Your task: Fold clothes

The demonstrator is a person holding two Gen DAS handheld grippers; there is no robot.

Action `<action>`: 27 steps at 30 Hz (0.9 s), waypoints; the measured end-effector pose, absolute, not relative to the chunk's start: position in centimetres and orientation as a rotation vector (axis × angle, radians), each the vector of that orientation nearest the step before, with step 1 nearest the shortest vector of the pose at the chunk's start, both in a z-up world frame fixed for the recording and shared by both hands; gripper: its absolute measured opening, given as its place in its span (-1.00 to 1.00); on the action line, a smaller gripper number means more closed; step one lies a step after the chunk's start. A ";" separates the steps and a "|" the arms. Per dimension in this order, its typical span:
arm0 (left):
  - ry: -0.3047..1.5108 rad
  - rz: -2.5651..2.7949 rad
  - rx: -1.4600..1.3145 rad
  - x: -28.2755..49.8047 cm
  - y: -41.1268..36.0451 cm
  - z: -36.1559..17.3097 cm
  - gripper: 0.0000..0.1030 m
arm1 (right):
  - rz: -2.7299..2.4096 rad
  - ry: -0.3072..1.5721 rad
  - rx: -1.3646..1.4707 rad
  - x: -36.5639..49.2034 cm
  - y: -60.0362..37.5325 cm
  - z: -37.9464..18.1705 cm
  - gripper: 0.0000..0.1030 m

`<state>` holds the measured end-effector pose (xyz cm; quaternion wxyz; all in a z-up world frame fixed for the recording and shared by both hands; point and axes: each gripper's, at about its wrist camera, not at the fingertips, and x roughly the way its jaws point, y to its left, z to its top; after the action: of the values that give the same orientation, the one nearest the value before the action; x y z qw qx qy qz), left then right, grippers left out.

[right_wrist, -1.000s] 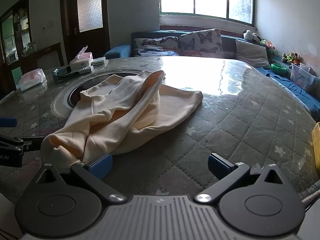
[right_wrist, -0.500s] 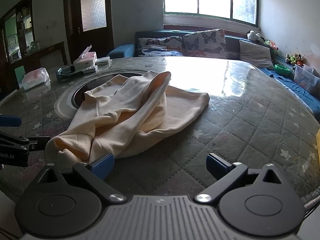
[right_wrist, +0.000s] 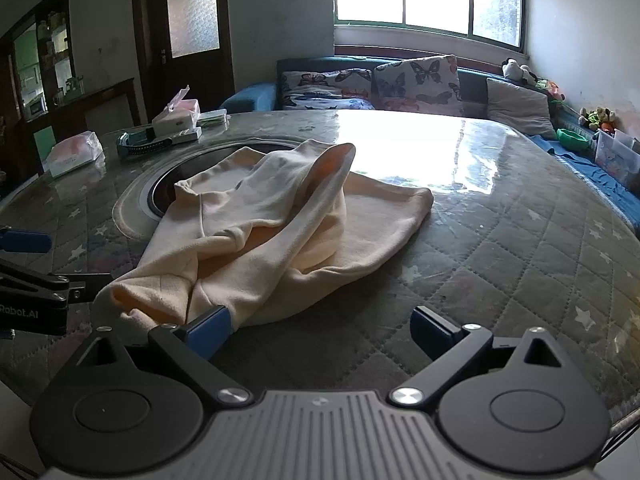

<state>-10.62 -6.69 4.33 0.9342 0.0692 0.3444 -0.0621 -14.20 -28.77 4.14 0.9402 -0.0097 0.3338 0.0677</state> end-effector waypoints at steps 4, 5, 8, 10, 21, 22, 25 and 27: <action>0.706 -0.131 0.141 -10.6 -6.7 4.3 1.00 | 0.142 0.686 -0.019 -14.1 -28.7 4.1 0.86; 0.709 -0.132 0.142 -10.5 -6.7 4.3 1.00 | 0.143 0.687 -0.020 -14.1 -28.7 4.1 0.86; 0.710 -0.133 0.147 -10.6 -6.8 4.3 1.00 | 0.149 0.692 -0.023 -14.1 -28.6 4.0 0.86; 0.711 -0.130 0.151 -10.7 -6.7 4.2 1.00 | 0.153 0.695 -0.032 -14.2 -28.5 4.0 0.86; 0.701 -0.118 0.174 -13.0 -6.7 4.3 1.00 | 0.145 0.678 -0.040 -15.8 -28.7 4.2 0.87; 0.701 -0.117 0.177 -13.1 -6.7 4.3 1.00 | 0.146 0.678 -0.042 -15.9 -28.6 4.2 0.87; 0.703 -0.114 0.184 -13.6 -6.8 4.2 1.00 | 0.148 0.676 -0.046 -16.2 -28.5 4.2 0.87; 0.702 -0.113 0.188 -13.8 -6.9 4.2 1.00 | 0.150 0.675 -0.049 -16.5 -28.5 4.2 0.87</action>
<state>-13.77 -6.89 4.19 0.9331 0.0918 0.3432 -0.0553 -16.47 -28.47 4.22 0.9405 -0.0240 0.3310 0.0734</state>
